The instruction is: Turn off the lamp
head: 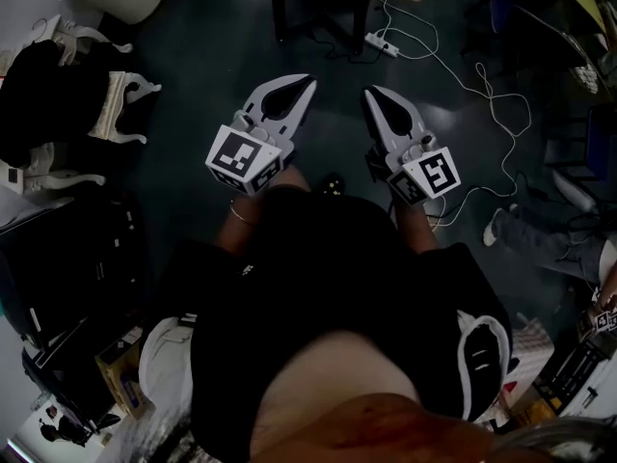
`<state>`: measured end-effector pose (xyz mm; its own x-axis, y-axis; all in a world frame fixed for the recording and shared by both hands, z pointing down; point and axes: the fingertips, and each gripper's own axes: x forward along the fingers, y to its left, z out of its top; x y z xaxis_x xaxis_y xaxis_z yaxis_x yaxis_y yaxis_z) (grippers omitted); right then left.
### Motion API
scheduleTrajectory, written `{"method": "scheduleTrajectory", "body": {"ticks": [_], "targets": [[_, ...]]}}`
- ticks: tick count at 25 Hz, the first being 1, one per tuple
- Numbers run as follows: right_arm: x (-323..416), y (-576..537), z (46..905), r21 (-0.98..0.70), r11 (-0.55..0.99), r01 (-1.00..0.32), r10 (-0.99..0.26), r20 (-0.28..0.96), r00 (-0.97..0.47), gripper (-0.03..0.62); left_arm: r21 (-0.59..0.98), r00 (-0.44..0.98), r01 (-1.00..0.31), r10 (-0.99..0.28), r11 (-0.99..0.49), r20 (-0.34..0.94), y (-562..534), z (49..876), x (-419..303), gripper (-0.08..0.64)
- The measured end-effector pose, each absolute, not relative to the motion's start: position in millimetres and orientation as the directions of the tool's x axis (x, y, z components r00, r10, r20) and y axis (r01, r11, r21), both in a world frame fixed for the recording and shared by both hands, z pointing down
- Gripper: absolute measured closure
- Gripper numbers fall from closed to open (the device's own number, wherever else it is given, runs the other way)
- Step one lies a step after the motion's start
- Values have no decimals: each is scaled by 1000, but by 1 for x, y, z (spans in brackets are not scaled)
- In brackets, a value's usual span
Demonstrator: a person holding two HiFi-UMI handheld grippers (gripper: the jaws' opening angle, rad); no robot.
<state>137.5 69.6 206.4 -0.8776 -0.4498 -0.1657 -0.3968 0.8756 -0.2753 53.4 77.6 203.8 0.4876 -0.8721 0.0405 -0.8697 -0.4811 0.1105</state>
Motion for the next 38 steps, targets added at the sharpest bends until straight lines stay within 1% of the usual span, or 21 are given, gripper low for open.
{"method": "scheduleTrajectory", "body": {"ticks": [21,38], "targets": [[102,53,201,-262,801,-538,-584,-145,-799,592,147,633,-770,-773,-621,48,41,204,23,552],[21,29,207,-245,770,-589,-623,-90,-777,592,207,691,-714,-720,-669,60,9,218,-47,552]]}}
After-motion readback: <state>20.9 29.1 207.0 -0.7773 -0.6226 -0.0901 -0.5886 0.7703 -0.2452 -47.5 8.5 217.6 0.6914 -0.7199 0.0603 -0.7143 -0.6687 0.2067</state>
